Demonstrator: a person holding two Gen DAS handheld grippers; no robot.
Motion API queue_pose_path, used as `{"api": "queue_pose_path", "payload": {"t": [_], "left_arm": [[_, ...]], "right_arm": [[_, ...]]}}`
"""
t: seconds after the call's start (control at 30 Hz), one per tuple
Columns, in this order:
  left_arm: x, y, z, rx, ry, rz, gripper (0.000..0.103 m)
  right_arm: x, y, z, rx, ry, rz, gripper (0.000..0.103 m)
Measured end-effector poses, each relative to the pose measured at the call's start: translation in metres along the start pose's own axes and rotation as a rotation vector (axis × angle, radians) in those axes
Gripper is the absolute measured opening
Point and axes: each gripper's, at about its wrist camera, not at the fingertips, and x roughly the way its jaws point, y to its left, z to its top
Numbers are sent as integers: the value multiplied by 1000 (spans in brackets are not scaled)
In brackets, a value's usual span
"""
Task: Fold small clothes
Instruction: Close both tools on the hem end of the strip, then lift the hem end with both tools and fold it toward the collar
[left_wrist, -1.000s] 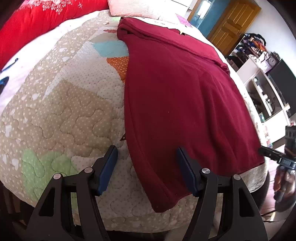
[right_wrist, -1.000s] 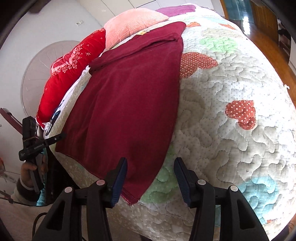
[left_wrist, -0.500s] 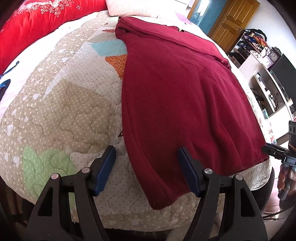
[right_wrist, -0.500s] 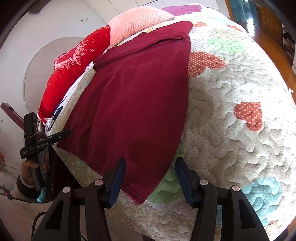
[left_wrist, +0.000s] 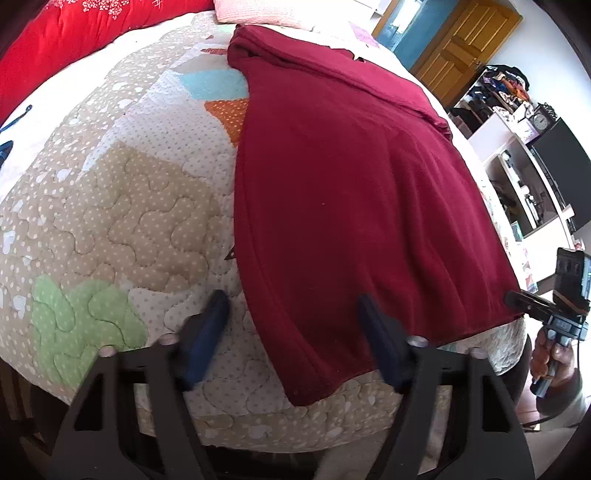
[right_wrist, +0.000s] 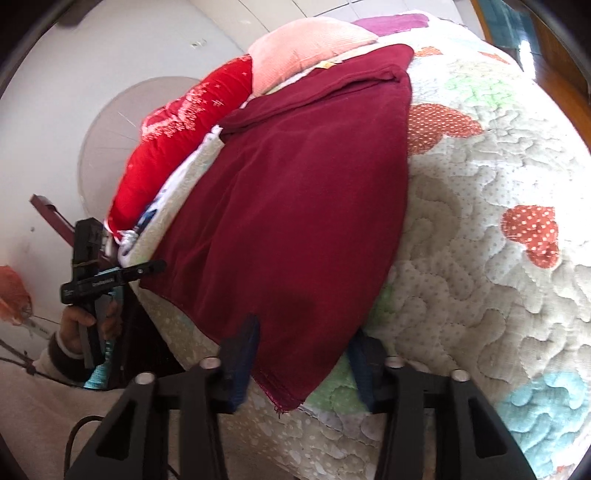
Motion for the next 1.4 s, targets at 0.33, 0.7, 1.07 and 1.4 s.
{"api": "queue_pose_path", "payload": {"t": [0.33, 0.7, 1.07, 1.4], "left_arm": [[-12, 7, 15, -47, -36, -153, 6], [-42, 17, 101, -62, -241, -200, 6], [-22, 21, 185, -55, -313, -157, 6], [7, 22, 238, -59, -323, -114, 6]], "right_arm": [[-10, 11, 22, -30, -101, 116, 10], [-29, 20, 117, -92, -308, 124, 10], [-13, 6, 201, -92, -391, 39, 10], [8, -9, 261, -112, -384, -43, 10]]}}
